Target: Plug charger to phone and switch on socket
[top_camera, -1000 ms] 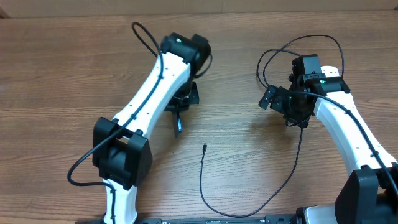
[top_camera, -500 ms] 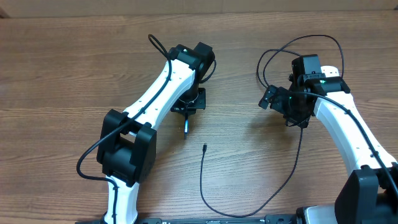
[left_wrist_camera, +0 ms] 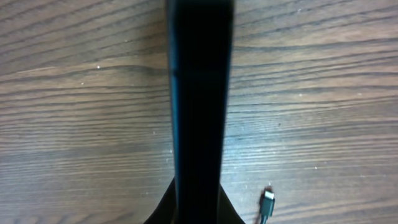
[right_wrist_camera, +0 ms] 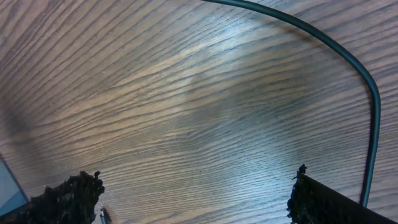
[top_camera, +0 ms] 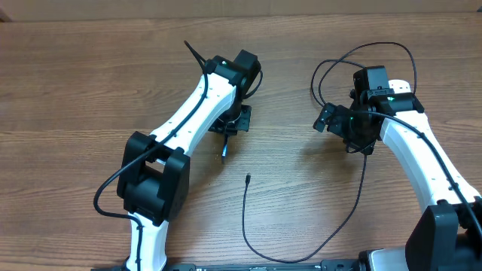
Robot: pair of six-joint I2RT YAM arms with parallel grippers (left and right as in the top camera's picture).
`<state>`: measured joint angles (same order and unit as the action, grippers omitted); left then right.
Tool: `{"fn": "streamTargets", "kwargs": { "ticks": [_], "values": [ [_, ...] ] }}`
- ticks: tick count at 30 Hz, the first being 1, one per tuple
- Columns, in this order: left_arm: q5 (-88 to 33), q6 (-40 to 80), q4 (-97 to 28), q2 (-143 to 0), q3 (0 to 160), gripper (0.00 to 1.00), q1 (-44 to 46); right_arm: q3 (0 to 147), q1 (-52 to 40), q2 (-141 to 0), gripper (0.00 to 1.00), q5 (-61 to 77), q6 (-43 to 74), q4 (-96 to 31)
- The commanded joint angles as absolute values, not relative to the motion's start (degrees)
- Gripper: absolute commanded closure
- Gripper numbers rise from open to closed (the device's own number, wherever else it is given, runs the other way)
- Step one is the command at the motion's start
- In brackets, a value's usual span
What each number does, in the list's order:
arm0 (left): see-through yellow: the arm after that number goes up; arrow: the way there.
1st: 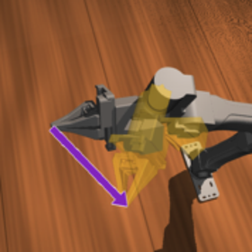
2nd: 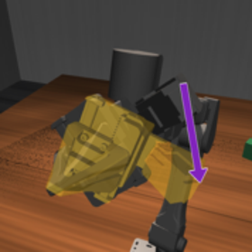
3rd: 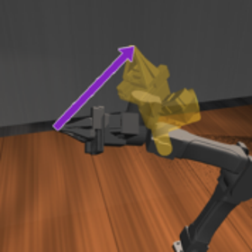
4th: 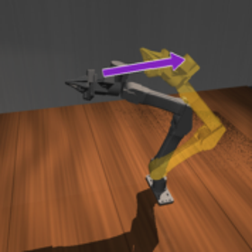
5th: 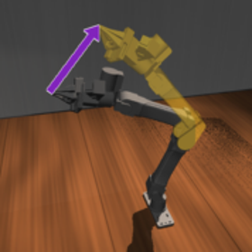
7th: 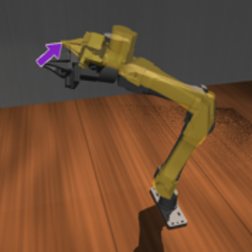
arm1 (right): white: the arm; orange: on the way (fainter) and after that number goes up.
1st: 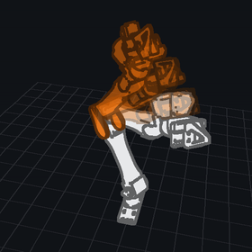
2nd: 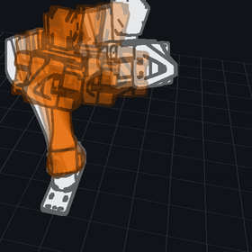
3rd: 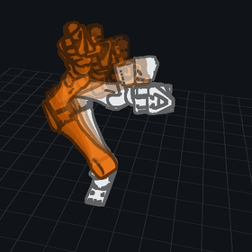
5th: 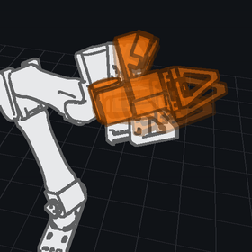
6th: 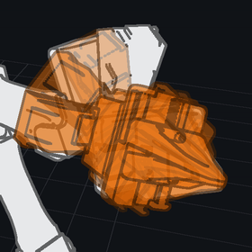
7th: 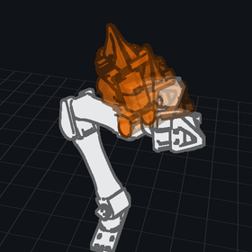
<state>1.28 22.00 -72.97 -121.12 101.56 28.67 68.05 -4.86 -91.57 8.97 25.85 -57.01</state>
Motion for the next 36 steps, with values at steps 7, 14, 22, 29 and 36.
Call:
{"fn": "streamTargets", "kwargs": {
  "ticks": [7,14,22,29,36],
  "values": [
    [1.5,23.0,-69.5,-120.9,95.8,0.96,29.3,67.9,-4.6,-92.1,0.0,8.4,25.6,-56.7],
    [1.5,23.0,-67.6,-120.9,95.5,0.86,29.3,67.9,-4.6,-92.1,0.0,8.4,25.6,-56.7],
    [1.5,23.4,-66.9,-120.9,95.2,0.86,29.3,67.9,-4.6,-92.1,0.0,8.4,25.6,-56.7],
    [1.9,23.4,-66.7,-120.9,94.8,0.86,29.3,67.9,-4.6,-92.1,0.0,8.4,25.6,-56.7],
    [1.9,23.4,-66.7,-121.1,94.8,0.85,29.3,67.9,-4.6,-92.1,0.0,8.4,25.6,-56.7]
  ]
}}
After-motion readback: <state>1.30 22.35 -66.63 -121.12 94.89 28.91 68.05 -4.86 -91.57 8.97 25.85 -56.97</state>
